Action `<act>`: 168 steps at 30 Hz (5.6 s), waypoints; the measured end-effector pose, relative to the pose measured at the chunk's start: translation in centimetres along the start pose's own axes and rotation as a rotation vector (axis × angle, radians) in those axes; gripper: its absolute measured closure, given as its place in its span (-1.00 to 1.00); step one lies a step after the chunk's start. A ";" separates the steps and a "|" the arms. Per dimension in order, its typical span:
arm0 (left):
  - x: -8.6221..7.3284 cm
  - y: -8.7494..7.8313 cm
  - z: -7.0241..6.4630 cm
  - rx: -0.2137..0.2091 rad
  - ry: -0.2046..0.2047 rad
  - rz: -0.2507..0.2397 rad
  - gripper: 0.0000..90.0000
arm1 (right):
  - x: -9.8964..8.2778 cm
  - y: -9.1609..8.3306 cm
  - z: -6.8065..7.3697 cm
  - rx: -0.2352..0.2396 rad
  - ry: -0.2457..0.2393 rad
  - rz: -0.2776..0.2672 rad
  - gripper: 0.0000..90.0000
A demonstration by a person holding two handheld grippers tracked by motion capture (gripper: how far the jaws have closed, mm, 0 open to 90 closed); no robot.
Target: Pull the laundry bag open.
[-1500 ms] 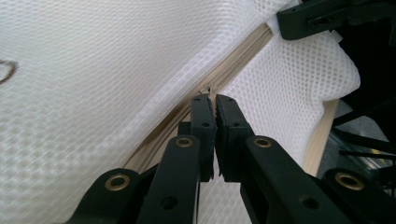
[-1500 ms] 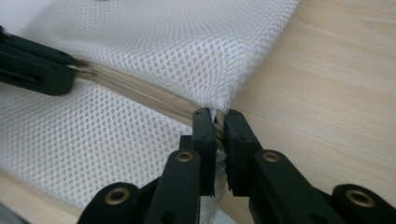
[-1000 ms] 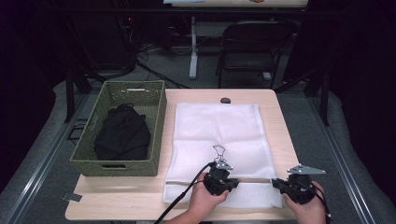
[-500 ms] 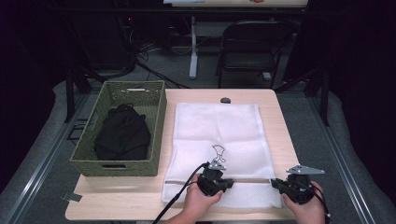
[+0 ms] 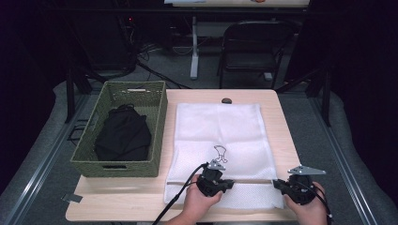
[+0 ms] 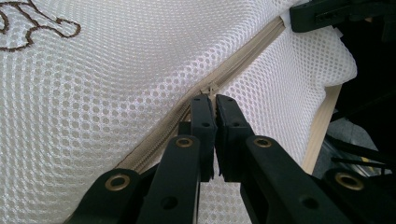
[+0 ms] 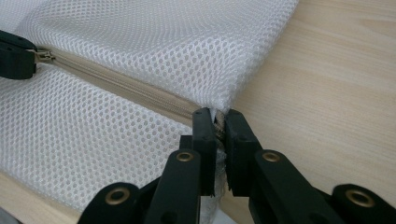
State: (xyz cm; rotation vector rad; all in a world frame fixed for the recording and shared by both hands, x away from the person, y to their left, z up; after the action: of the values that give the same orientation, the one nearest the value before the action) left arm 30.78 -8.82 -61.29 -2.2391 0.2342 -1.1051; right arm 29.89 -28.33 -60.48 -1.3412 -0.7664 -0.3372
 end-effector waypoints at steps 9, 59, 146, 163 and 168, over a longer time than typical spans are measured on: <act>-0.3 -0.4 0.3 0.007 0.014 0.003 0.94 | 0.0 0.0 0.0 0.008 0.008 0.001 0.88; -2.4 -4.6 3.3 0.076 -0.046 -0.026 0.94 | -0.3 0.0 -0.9 -0.006 0.019 0.007 0.87; -4.9 -9.7 5.4 0.179 -0.064 -0.049 0.94 | -0.1 0.4 -0.2 -0.012 -0.027 0.016 0.88; -6.2 -11.5 6.0 0.210 -0.073 -0.028 0.94 | -0.1 0.4 -0.2 0.014 -0.006 0.011 0.87; -7.6 -13.3 7.4 0.264 -0.107 -0.035 0.94 | -0.3 0.4 -1.3 -0.021 0.009 0.014 0.88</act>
State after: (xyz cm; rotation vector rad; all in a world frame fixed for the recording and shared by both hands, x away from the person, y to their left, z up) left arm 30.14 8.16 -61.59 -2.0639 0.0026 -0.9692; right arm 30.27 -29.54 -61.04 -1.3636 -0.7473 -0.3406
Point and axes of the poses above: each handheld gripper's, and its own axes: y roughly forward along the jaws, x roughly out of its top, z roughly to its left, the point moved 9 cm from there along y, roughly forward along the jaws, and after that the axes turned 7 degrees about -x, right-handed, at the moved point
